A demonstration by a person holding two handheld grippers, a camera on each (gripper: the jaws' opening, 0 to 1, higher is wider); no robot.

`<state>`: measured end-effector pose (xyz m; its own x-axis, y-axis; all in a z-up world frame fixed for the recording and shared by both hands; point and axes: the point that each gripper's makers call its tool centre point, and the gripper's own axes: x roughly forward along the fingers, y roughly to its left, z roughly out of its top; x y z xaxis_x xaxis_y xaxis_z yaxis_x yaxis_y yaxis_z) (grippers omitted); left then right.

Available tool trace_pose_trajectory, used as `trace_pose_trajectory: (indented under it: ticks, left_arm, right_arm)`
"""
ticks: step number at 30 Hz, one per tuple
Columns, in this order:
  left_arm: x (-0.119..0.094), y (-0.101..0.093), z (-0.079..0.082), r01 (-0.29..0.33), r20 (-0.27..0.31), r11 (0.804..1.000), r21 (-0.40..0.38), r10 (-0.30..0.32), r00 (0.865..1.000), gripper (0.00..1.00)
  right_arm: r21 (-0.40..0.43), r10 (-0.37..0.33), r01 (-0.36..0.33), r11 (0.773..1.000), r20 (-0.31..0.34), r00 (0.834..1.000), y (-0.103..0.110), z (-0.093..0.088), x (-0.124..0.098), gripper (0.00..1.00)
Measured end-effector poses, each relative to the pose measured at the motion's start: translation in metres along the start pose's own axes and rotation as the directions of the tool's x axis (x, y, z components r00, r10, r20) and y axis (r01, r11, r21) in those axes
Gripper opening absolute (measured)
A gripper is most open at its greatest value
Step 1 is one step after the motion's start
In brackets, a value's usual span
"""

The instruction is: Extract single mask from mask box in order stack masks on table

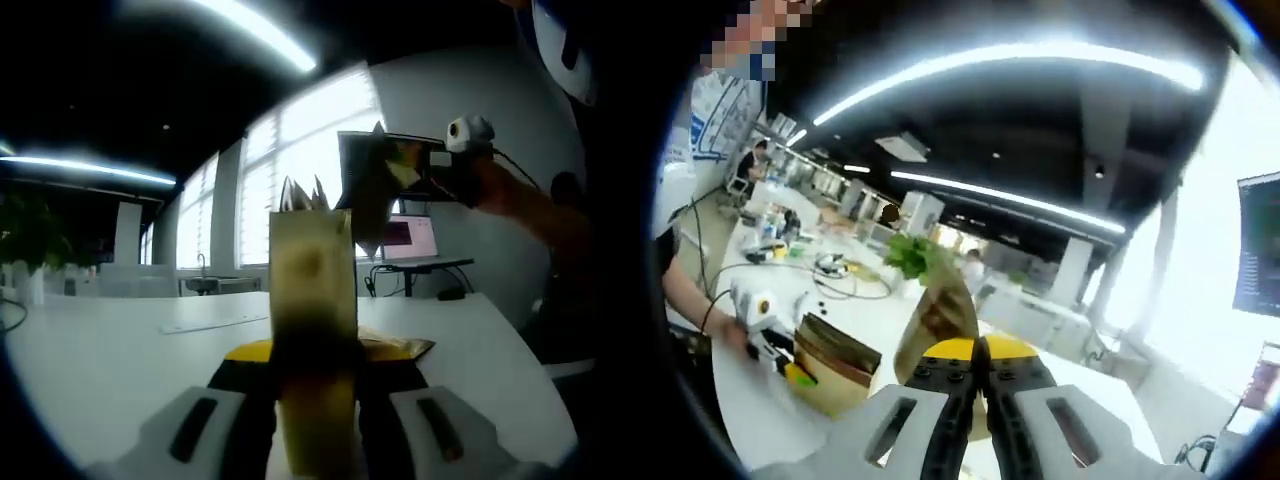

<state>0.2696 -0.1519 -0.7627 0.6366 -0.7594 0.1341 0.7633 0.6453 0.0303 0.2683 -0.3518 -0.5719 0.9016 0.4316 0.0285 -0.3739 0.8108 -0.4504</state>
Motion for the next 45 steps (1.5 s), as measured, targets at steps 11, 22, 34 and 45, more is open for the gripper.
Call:
trace_pose_trajectory:
  ticks: [11,22,34,45]
  left_arm:
    - [0.0,0.001,-0.001,0.0,0.0,1.0,0.0,0.0,1.0,0.33]
    - [-0.001,0.001,-0.001,-0.001,-0.002,1.0,0.001,0.001,1.0,0.33]
    - [0.0,0.001,-0.003,0.0,-0.009,1.0,0.002,0.0,1.0,0.33]
    - [0.001,0.0,-0.003,0.0,-0.014,1.0,0.005,0.0,1.0,0.33]
  right_arm:
    - [-0.004,-0.014,0.014,1.0,-0.069,0.998,0.001,-0.035,0.008,0.0]
    - [0.011,-0.022,0.023,1.0,-0.131,0.991,-0.001,-0.072,0.019,0.0]
    - [0.025,-0.003,0.008,1.0,-0.168,0.986,-0.007,-0.104,0.041,0.0]
    - [-0.083,-0.001,-0.023,0.996,-0.271,0.963,-0.007,-0.143,0.055,0.0]
